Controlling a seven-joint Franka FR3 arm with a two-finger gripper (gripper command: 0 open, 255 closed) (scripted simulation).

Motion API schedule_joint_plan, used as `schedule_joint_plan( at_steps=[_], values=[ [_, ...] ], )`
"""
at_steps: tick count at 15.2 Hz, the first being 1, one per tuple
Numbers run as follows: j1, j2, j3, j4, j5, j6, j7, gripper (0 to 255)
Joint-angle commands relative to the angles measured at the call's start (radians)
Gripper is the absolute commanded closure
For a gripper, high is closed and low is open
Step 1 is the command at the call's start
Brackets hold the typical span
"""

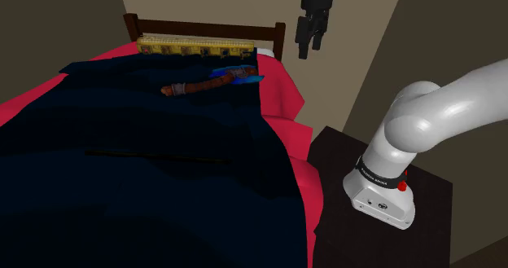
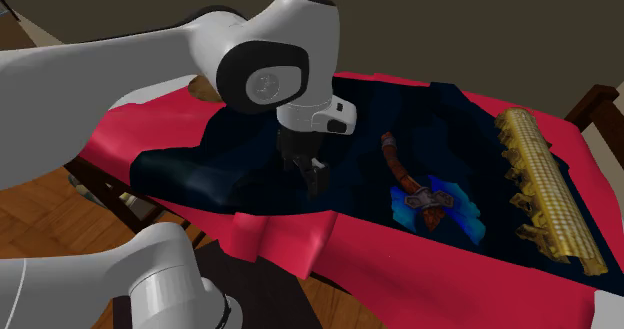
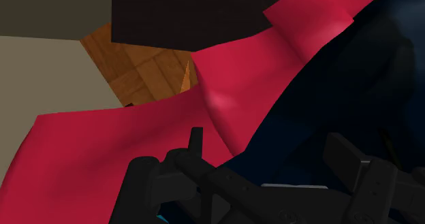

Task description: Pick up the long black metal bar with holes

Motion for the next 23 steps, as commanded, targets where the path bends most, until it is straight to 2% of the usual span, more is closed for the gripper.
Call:
schedule_joint_plan(
  at_steps=[1,13,23],
  values=[
    [0.0,0.0,0.0,0.0,0.0,0.0,0.0,0],
    [0.085,0.364,0.152,0.118,0.05,0.242,0.046,0],
    [0.147,0.704,0.266,0.326,-0.006,0.363,0.109,0]
  ],
)
